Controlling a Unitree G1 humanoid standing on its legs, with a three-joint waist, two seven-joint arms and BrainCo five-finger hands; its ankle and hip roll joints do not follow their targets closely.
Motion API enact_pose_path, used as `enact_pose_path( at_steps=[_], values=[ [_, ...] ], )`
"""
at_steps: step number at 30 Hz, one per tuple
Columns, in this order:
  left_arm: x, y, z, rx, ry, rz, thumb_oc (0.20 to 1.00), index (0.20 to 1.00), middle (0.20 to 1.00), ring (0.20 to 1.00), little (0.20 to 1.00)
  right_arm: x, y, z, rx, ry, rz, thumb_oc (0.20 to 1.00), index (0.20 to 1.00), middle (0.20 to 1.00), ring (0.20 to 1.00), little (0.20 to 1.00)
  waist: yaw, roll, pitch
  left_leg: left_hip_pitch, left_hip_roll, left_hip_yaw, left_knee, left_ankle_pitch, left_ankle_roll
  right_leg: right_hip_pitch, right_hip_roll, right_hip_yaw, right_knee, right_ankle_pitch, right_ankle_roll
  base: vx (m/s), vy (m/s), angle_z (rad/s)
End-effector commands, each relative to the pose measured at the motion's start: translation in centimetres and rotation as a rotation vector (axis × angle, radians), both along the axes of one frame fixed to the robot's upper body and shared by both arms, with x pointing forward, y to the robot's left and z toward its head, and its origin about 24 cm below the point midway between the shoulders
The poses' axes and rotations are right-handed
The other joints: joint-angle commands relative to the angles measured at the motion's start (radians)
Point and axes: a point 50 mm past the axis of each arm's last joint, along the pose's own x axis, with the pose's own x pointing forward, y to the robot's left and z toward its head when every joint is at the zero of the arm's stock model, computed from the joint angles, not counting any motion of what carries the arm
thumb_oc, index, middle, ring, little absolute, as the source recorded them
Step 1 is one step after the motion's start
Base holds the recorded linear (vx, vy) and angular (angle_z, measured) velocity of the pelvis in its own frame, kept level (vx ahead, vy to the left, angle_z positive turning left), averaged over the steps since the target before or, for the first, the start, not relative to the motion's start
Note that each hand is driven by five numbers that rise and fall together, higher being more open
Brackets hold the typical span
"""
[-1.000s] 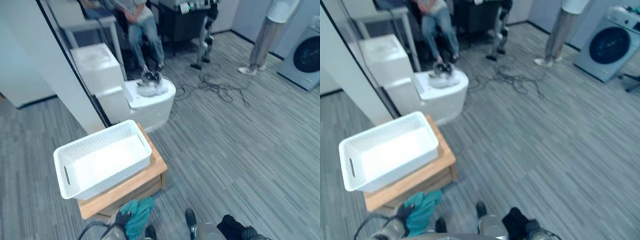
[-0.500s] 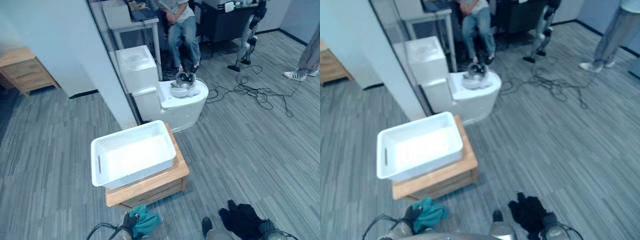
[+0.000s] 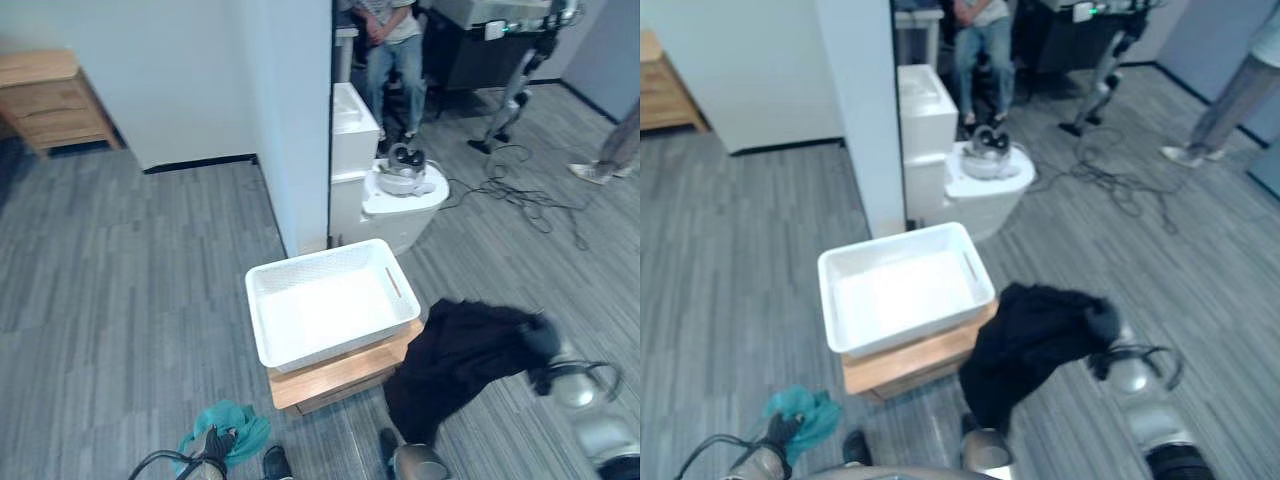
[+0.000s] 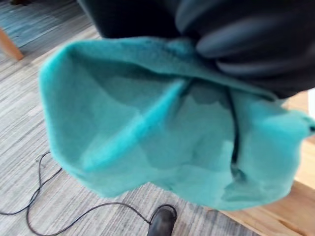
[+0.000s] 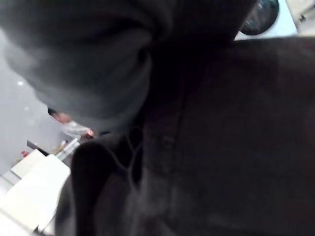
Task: Tidy up the quilt and then pick up the clothes from the bed and put them into the laundry hamper.
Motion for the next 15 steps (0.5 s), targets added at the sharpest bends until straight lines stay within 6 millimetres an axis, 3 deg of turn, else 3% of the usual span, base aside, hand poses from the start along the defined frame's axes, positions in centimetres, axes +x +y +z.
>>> enact_pose_path(
  at_steps=[1,3,7,12,14,15],
  values=[
    [1.4,0.0,0.5,0.002,-0.049,-0.026,0.2,0.2,0.2,0.2,0.2,2.1,0.0,9.0,-0.136,-0.397,0.05,0.2,0.2,0.2,0.2,0.2,0.007,-0.026,0.011,-0.024,-0.022,0.041,0.02,-0.075,-0.023,0.024,-0.014,-0.021,0.04,-0.141,0.056,-0.02,0.091,-0.06],
    [0.6,-0.3,0.2,-0.027,-0.065,0.047,0.2,0.2,0.2,0.2,0.2,2.1,0.1,11.7,-0.18,-0.491,0.068,0.2,0.2,0.2,0.2,0.2,0.013,-0.023,-0.002,-0.004,-0.022,0.065,0.013,-0.083,-0.018,0.041,-0.029,-0.037,-0.006,-0.118,0.069,0.0,0.081,-0.02],
    [0.4,-0.9,0.1,-0.089,-0.119,0.153,0.2,0.2,0.2,0.2,0.2,2.1,1.6,15.0,-0.19,-0.615,0.151,0.2,0.2,0.2,0.2,0.2,0.027,-0.024,-0.02,0.008,-0.029,0.058,0.002,-0.087,-0.006,0.044,-0.035,-0.014,-0.027,-0.103,0.076,0.0,0.045,-0.09],
    [-0.4,-1.3,-0.3,-0.1,-0.092,0.156,0.2,0.2,0.2,0.2,0.2,4.0,6.0,19.3,-0.186,-0.713,0.392,0.2,0.2,0.2,0.2,0.2,0.057,-0.036,-0.041,0.02,-0.032,0.059,-0.004,-0.09,-0.006,0.06,-0.049,-0.013,-0.062,-0.086,0.084,0.0,0.023,-0.03],
    [-0.4,-1.6,-0.4,-0.102,-0.086,0.142,0.2,0.2,0.2,0.2,0.2,4.9,8.3,21.0,-0.209,-0.751,0.486,0.2,0.2,0.2,0.2,0.2,0.073,-0.043,-0.048,0.024,-0.033,0.055,-0.004,-0.091,-0.006,0.071,-0.051,-0.015,-0.073,-0.085,0.083,0.04,0.004,0.0],
    [-0.4,-1.8,-0.4,-0.099,-0.088,0.135,0.2,0.2,0.2,0.2,0.2,5.6,10.7,22.3,-0.216,-0.792,0.563,0.2,0.2,0.2,0.2,0.2,0.086,-0.048,-0.051,0.028,-0.033,0.053,-0.004,-0.092,-0.005,0.077,-0.054,-0.017,-0.079,-0.084,0.083,0.03,-0.001,-0.05]
  ],
)
